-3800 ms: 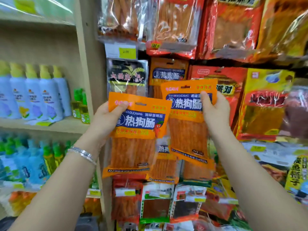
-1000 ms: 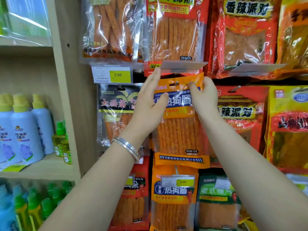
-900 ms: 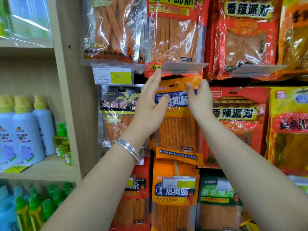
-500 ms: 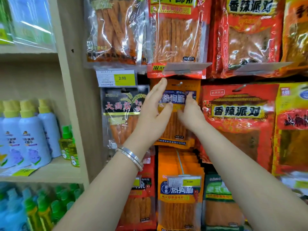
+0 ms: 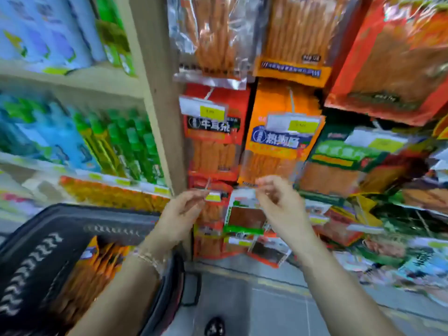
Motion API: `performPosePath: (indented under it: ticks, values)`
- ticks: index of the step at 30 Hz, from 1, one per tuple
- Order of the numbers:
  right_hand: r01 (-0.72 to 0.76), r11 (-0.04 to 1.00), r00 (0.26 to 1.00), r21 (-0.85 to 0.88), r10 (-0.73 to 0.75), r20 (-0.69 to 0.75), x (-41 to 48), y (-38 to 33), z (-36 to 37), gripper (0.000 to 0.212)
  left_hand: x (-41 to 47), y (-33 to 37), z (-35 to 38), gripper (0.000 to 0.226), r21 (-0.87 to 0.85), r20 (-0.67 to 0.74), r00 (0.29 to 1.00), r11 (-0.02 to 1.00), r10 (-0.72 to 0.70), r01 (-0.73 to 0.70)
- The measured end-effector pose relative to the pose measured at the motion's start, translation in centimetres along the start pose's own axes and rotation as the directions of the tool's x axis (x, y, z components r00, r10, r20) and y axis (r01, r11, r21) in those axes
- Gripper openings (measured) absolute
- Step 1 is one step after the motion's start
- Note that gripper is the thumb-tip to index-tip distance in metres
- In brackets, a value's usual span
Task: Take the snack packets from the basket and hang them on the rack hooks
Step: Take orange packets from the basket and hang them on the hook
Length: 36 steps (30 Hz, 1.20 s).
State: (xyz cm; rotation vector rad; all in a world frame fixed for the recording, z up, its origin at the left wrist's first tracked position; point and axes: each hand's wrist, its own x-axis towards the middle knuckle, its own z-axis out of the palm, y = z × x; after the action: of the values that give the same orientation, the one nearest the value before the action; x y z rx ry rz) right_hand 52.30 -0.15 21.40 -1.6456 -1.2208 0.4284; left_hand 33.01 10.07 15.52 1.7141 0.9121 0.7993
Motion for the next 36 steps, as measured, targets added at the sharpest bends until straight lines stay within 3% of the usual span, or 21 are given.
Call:
performPosePath:
  ticks: [4, 8, 12, 18, 21, 25, 29, 36]
  values:
    - [-0.229, 0.973, 0.939, 0.003, 0.220, 0.265, -8.1, 5.4, 4.8, 0.028, -10.4, -7.9, -1.6, 0.023, 0.036, -0.117, 0.922, 0.927, -0.368, 0.374]
    - [-0.364, 0.919, 0.773, -0.153, 0.390, 0.501, -14.1, 8.7, 9.5, 0.019, -18.6, -11.5, -2.8, 0.016, 0.009, -0.329, 0.732, 0.773, -0.597, 0.635]
    - [-0.397, 0.869, 0.620, -0.297, 0.492, 0.612, -17.9, 9.3, 13.9, 0.022, -23.3, -13.3, -4.2, 0.018, -0.042, -0.448, 0.611, 0.698, -0.653, 0.715]
    - [-0.321, 0.900, 0.549, -0.294, 0.430, 0.717, -18.5, 7.2, 21.0, 0.024, -25.3, -16.6, -9.2, 0.018, -0.089, -0.468, 0.549, 0.655, -0.692, 0.750]
    - [-0.365, 0.890, 0.551, -0.272, 0.443, 0.708, -17.2, 6.2, 25.9, 0.024, -24.5, -18.4, -13.0, 0.016, -0.056, -0.404, 0.573, 0.644, -0.713, 0.763]
    - [-0.488, 0.814, 0.536, -0.316, 0.565, 0.628, -15.4, 6.1, 33.3, 0.030, -22.4, -21.8, -19.3, 0.015, 0.003, -0.275, 0.593, 0.616, -0.757, 0.788]
    - [-0.601, 0.683, 0.439, -0.416, 0.716, 0.542, -15.3, 8.3, 39.8, 0.042, -20.3, -26.3, -24.6, 0.019, 0.089, -0.156, 0.579, 0.572, -0.801, 0.815]
    - [-0.744, 0.472, 0.309, -0.473, 0.871, 0.382, -17.1, 14.4, 46.4, 0.051, -17.9, -33.9, -27.8, 0.030, 0.059, -0.089, 0.491, 0.487, -0.867, 0.871]
